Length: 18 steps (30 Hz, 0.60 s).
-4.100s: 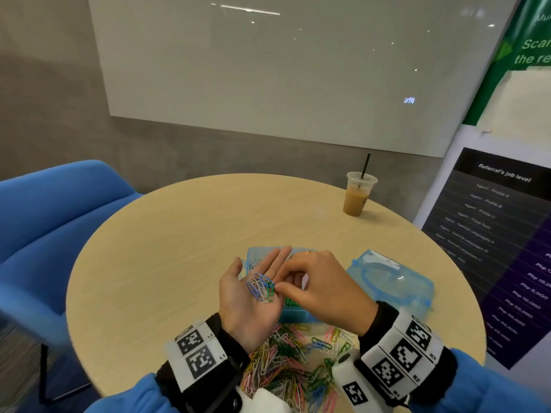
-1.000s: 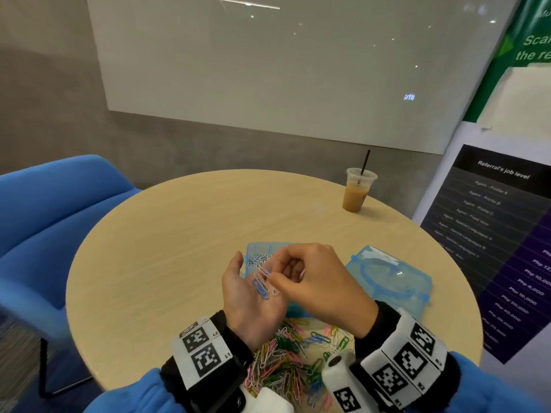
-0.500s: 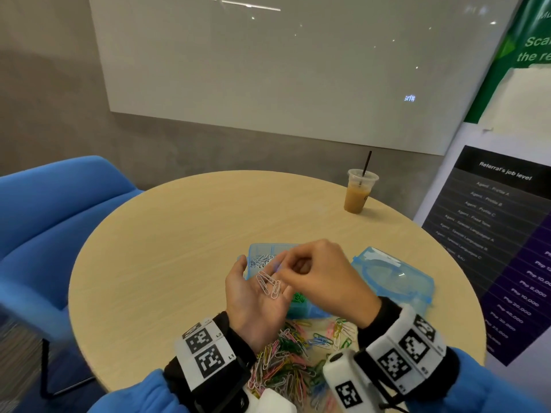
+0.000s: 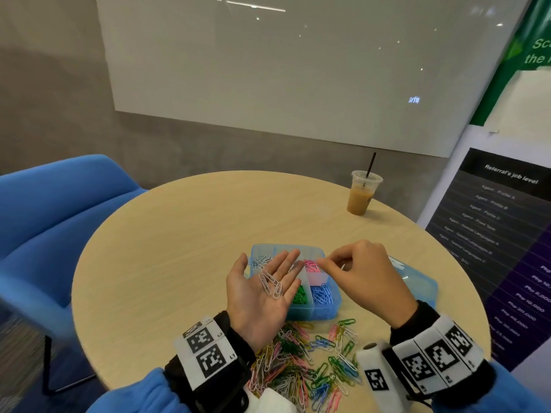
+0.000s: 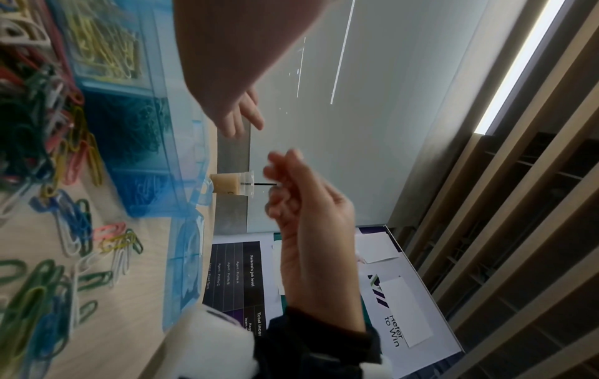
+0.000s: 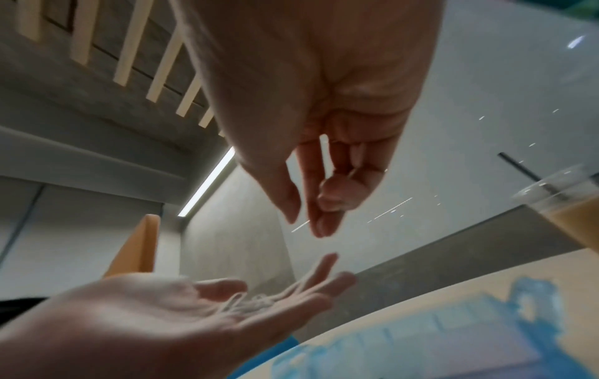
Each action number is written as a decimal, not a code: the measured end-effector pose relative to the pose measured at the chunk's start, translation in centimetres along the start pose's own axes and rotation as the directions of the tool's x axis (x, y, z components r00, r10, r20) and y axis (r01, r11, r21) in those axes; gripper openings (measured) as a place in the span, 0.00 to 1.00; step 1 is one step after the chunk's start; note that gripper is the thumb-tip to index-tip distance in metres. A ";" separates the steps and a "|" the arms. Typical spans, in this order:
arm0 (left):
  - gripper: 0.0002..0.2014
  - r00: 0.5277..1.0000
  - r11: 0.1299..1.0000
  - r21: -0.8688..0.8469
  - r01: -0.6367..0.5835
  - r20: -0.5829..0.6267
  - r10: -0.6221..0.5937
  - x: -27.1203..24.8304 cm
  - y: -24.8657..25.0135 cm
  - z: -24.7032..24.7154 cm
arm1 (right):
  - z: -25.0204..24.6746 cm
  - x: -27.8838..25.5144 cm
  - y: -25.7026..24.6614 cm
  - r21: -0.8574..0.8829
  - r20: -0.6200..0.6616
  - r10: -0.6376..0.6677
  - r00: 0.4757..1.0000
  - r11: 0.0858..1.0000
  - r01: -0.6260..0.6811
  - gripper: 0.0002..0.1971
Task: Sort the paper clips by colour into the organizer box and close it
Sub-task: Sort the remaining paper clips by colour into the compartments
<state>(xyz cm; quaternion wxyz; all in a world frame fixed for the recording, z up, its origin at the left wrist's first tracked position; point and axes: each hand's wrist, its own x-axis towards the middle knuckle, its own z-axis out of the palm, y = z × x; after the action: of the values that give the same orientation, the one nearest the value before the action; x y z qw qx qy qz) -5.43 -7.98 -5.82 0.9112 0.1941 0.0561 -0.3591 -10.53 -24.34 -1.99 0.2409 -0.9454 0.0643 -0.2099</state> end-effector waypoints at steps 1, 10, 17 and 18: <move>0.36 1.000 1.000 0.007 0.003 0.004 -0.003 0.0 0.0 0.0 | -0.1 -0.2 -0.6 0.054 -0.013 -0.046 0.999 0.997 0.046 0.12; 0.39 0.999 0.999 0.010 0.050 0.019 -0.051 -0.3 -0.3 0.3 | 3.5 -1.5 -3.2 0.152 0.174 -0.182 0.968 0.976 0.156 0.13; 0.38 0.998 0.998 0.007 0.056 0.023 -0.056 -0.2 -0.1 0.5 | 4.8 -0.3 -3.3 0.142 0.201 -0.164 0.966 0.980 0.137 0.07; 0.38 0.998 0.998 0.002 0.058 0.031 -0.058 -0.2 0.0 0.6 | 4.8 0.0 -3.4 0.144 0.208 -0.166 0.964 0.980 0.137 0.06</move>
<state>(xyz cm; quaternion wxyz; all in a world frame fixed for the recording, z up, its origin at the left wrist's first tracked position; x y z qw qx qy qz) -5.63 -8.08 -5.23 0.9011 0.1870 0.0473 -0.3883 -8.42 -19.31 -4.17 0.2902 -0.9474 -0.0489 -0.1260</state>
